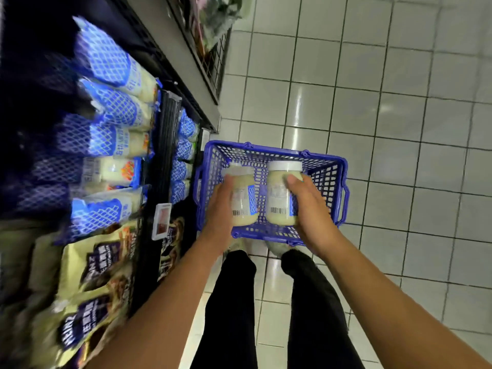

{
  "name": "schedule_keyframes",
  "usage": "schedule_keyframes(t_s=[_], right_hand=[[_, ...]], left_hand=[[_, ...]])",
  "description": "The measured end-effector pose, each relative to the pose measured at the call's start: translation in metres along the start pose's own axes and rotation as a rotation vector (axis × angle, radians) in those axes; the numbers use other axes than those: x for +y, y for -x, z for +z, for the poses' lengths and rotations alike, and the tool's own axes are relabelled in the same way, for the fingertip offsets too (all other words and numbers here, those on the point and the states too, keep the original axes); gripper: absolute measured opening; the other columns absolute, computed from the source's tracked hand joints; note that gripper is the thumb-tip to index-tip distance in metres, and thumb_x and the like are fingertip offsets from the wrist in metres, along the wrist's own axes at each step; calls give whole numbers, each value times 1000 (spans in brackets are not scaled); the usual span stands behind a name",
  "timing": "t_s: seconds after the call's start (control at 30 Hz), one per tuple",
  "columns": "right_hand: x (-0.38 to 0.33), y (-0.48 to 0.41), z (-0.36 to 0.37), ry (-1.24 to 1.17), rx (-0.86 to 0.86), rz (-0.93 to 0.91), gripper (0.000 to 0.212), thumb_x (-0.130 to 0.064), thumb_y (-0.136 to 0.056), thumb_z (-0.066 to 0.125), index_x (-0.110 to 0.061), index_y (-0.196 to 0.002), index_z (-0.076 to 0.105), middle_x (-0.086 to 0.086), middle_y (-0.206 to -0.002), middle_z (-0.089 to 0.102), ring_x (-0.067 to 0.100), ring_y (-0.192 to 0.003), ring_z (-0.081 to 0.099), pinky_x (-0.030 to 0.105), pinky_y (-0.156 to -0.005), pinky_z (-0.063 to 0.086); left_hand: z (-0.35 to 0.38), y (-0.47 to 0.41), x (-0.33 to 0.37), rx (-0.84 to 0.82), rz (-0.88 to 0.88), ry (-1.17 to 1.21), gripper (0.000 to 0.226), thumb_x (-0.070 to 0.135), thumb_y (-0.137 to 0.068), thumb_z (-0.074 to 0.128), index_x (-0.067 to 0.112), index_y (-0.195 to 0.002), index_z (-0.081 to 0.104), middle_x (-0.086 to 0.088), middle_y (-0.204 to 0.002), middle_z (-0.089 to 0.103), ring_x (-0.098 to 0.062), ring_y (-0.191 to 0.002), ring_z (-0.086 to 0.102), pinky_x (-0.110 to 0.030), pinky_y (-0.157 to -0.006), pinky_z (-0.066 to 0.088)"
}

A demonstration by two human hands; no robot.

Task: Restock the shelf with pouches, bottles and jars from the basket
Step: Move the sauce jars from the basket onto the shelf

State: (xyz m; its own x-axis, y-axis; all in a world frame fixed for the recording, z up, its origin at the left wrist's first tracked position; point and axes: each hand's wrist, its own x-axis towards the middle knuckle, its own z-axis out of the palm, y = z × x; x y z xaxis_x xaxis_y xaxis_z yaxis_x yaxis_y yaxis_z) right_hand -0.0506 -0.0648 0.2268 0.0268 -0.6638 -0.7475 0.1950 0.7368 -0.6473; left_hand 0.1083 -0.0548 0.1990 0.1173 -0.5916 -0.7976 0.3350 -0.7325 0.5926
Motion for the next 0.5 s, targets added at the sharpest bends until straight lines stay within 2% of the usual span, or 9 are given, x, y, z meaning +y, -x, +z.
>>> schedule_keyframes(t_s=[0.07, 0.17, 0.27, 0.33, 0.4, 0.5], right_hand=[[-16, 25, 5, -5, -12, -8, 41, -51, -81, 60, -23, -111, 64, 3, -106, 73, 23, -101, 69, 44, -86, 57], [-43, 62, 15, 50, -63, -34, 44, -58, -78, 61, -27, -108, 67, 9, -118, 69, 27, -108, 68, 49, -93, 55], [-66, 95, 23, 113, -145, -71, 41, -61, -77, 60, -32, -105, 69, 9, -117, 69, 29, -110, 67, 54, -97, 52], [-81, 114, 28, 153, -204, -94, 35, -61, -77, 60, -37, -102, 70, 2, -110, 73, 25, -105, 68, 52, -93, 53], [-93, 134, 33, 190, -263, -114, 33, -61, -76, 60, -40, -100, 69, -2, -105, 74, 20, -99, 69, 44, -84, 54], [-112, 165, 40, 259, -357, -158, 28, -61, -74, 59, -43, -92, 69, -9, -91, 74, 10, -82, 69, 32, -68, 51]], left_hand=[[3, 27, 15, 20, 31, 24, 72, 63, -81, 54, 11, -130, 61, -19, -127, 66, -38, -120, 61, -54, -100, 50], [4, 67, 34, 34, 69, 59, 66, 62, -83, 54, 14, -127, 64, -13, -123, 70, -30, -113, 66, -45, -93, 55], [5, 105, 56, 83, 138, 105, 54, 59, -81, 50, 20, -112, 71, -2, -110, 75, -19, -100, 71, -36, -82, 59], [5, 133, 71, 133, 179, 150, 55, 56, -82, 49, 18, -117, 68, -8, -116, 72, -25, -105, 68, -42, -85, 57], [5, 163, 85, 167, 196, 187, 59, 58, -80, 48, 19, -121, 64, -15, -123, 67, -32, -111, 64, -51, -90, 53], [-2, 206, 94, 220, 231, 289, 55, 56, -87, 53, 19, -126, 62, -18, -126, 65, -32, -109, 64, -54, -90, 52]])
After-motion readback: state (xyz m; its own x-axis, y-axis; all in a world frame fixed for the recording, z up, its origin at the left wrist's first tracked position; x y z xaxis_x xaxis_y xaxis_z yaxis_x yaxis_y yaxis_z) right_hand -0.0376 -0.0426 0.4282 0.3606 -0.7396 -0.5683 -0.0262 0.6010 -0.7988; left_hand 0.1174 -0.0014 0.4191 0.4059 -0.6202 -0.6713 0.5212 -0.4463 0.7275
